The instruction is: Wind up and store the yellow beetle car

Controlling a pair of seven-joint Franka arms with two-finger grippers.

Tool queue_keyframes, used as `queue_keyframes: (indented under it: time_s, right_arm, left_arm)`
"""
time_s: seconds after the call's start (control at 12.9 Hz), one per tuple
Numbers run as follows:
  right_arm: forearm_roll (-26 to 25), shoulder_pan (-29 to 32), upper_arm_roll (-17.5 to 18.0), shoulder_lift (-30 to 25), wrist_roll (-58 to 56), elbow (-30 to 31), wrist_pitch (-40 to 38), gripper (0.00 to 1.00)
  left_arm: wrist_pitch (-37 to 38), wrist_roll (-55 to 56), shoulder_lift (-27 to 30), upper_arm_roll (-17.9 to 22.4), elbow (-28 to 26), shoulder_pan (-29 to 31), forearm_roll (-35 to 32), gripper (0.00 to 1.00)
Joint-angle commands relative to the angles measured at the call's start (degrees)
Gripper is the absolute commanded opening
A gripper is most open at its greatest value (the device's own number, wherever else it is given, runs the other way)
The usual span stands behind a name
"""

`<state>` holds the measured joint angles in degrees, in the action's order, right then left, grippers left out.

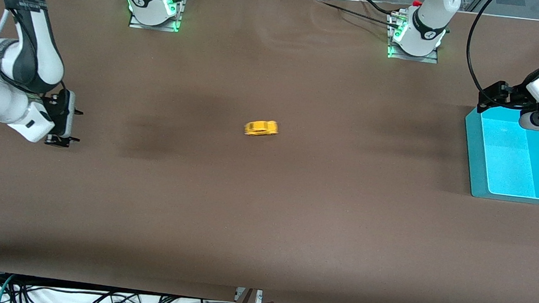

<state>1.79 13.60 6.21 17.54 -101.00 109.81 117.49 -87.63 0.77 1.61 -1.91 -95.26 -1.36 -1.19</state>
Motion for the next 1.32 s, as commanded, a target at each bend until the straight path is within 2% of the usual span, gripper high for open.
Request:
queue_keyframes:
  time_s: [0.0, 0.23, 0.46, 0.7, 0.93, 1.08, 1.24]
  right_arm:
    - [0.50, 0.29, -0.05, -6.36, 3.95, 0.41, -4.63, 0.99]
    - [0.14, 0.29, -0.58, -13.04, 10.01, 0.41, -6.66, 0.99]
    - [0.41, -0.15, -0.84, -17.44, 15.73, 0.23, -8.15, 0.99]
    - [-0.12, -2.51, -1.63, -20.35, 25.46, -0.65, -10.44, 0.99]
    - [-0.12, -5.94, -2.69, -21.49, 40.65, -1.17, -10.53, 0.99]
    - [-0.12, -7.17, -3.13, -22.20, 52.77, -1.61, -10.96, 0.99]
    - [-0.12, -7.79, -3.74, -22.38, 62.98, -3.54, -14.29, 0.99]
  left_arm:
    - [1.24, 0.55, -0.55, -0.37, 1.66, 0.31, 1.10, 1.00]
    - [1.24, 0.46, -0.55, -0.37, 1.75, 0.22, 1.10, 1.00]
    - [1.32, 0.11, -0.55, -0.46, 1.75, 0.13, 1.10, 1.00]
    - [5.00, -0.33, -0.46, -1.07, 1.92, -0.57, 1.10, 1.00]
    - [10.71, -0.42, -0.72, -1.77, 1.92, -0.66, 1.10, 1.00]
    - [14.05, -0.68, -0.99, -3.97, 0.79, -0.66, 1.10, 1.00]
    - [12.76, -4.08, -1.25, -5.20, -3.24, -0.66, 1.10, 1.00]
